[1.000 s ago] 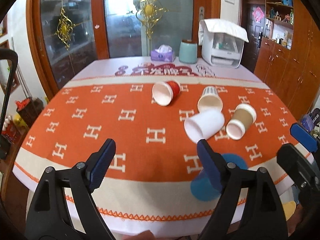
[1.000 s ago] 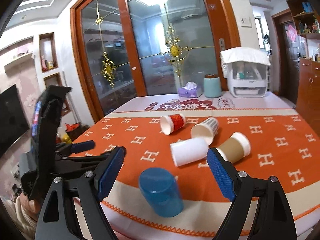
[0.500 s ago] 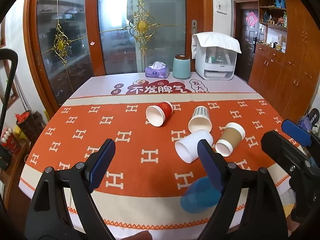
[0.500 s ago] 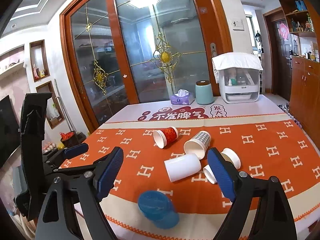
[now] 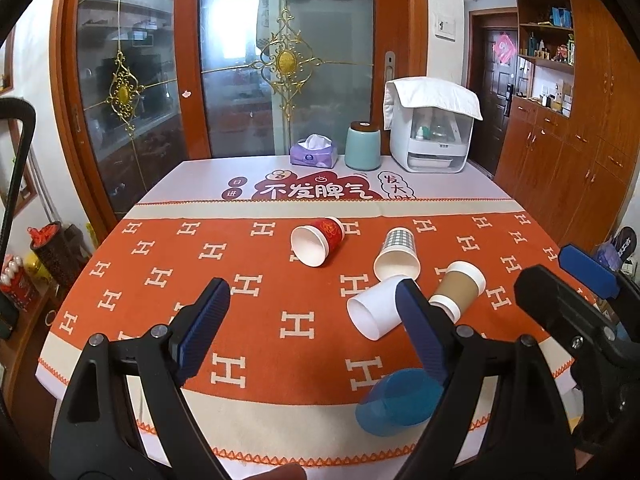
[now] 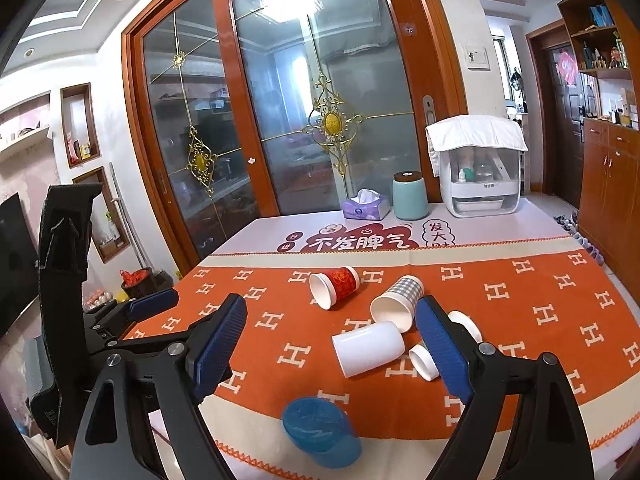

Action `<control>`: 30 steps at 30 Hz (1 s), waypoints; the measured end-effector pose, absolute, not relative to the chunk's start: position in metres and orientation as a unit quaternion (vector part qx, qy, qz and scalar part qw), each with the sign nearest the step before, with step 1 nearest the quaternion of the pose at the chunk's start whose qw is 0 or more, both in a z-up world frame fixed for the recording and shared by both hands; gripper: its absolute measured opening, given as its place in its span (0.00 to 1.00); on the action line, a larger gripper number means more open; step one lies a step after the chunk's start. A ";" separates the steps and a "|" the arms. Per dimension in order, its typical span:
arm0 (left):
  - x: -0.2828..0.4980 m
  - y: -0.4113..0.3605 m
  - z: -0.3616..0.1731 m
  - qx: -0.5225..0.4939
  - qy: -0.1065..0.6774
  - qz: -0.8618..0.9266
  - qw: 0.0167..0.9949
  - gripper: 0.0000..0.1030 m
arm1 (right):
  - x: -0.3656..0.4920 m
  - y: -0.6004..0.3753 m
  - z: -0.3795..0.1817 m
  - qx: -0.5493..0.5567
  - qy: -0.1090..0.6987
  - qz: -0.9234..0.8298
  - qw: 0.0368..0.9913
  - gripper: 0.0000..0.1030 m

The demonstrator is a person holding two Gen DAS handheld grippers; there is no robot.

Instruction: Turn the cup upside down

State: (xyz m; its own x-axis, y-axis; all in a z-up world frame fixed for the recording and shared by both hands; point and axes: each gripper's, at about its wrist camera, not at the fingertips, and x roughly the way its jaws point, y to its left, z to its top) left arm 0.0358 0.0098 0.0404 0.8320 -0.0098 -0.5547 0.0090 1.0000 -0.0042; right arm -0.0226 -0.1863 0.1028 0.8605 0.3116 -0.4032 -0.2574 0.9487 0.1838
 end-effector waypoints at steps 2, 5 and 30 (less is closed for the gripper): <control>0.036 0.010 0.041 -0.001 0.289 -0.005 0.957 0.81 | -0.022 -0.186 0.104 0.061 0.218 0.148 0.963 0.85; 0.036 0.011 0.042 -0.001 0.287 -0.004 0.958 0.81 | -0.021 -0.184 0.104 0.062 0.218 0.148 0.963 0.85; 0.039 0.012 0.042 -0.002 0.293 -0.006 0.956 0.81 | -0.020 -0.184 0.102 0.065 0.223 0.147 0.962 0.85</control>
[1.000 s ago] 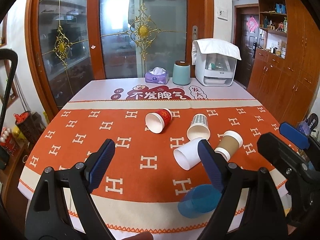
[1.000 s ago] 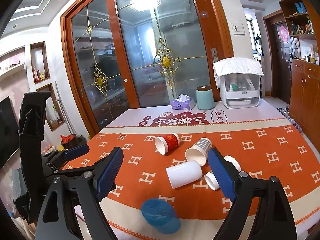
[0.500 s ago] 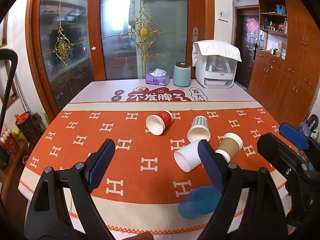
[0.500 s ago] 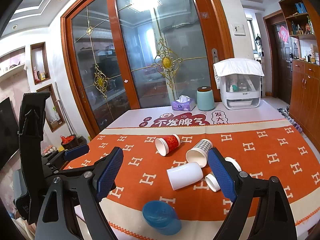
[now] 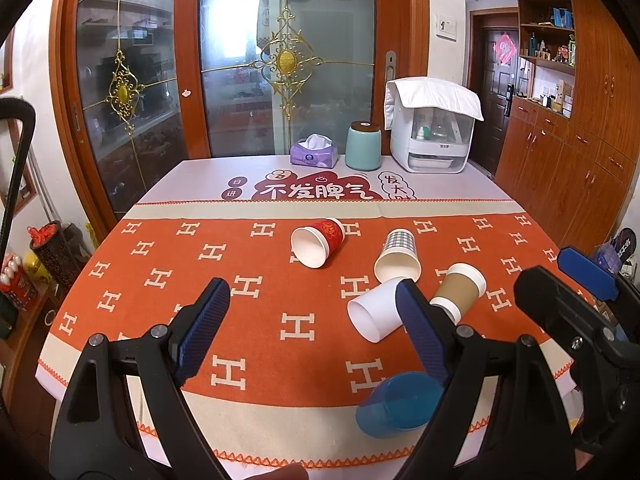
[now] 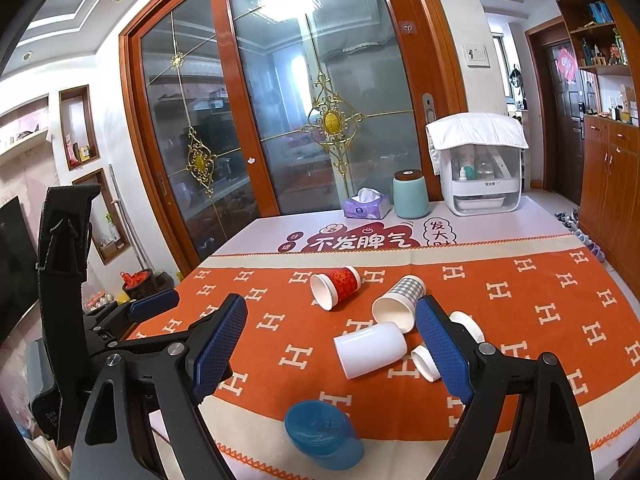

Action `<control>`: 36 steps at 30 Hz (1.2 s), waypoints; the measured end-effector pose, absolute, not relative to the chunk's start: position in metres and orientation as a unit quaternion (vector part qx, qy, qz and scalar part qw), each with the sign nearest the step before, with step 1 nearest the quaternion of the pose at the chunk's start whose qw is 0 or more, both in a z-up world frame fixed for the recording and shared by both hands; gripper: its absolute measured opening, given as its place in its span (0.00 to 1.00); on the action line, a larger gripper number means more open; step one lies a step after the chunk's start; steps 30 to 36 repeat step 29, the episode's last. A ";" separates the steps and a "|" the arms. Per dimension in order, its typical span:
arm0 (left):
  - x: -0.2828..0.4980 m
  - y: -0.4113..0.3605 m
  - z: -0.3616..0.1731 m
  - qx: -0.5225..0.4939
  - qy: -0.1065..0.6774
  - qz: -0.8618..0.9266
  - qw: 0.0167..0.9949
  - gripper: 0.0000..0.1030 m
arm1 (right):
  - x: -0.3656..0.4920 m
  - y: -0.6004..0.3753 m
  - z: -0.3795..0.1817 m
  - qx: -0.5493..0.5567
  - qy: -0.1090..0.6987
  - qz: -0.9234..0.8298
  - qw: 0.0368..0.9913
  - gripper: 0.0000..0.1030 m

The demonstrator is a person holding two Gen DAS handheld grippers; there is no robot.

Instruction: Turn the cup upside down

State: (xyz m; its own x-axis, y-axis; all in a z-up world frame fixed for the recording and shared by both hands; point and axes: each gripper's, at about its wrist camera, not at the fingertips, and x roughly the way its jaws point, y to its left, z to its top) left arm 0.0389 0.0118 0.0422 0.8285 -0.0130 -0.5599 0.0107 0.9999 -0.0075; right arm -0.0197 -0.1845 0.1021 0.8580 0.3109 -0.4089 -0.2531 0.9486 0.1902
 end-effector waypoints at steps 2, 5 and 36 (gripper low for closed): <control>0.040 0.012 0.042 -0.002 0.293 -0.006 0.956 0.81 | -0.019 -0.185 0.102 0.066 0.223 0.148 0.961 0.85; 0.040 0.012 0.041 -0.001 0.293 -0.005 0.956 0.81 | -0.019 -0.185 0.102 0.066 0.223 0.148 0.961 0.85; 0.043 0.018 0.037 0.005 0.295 -0.002 0.955 0.81 | -0.020 -0.181 0.096 0.067 0.229 0.148 0.960 0.85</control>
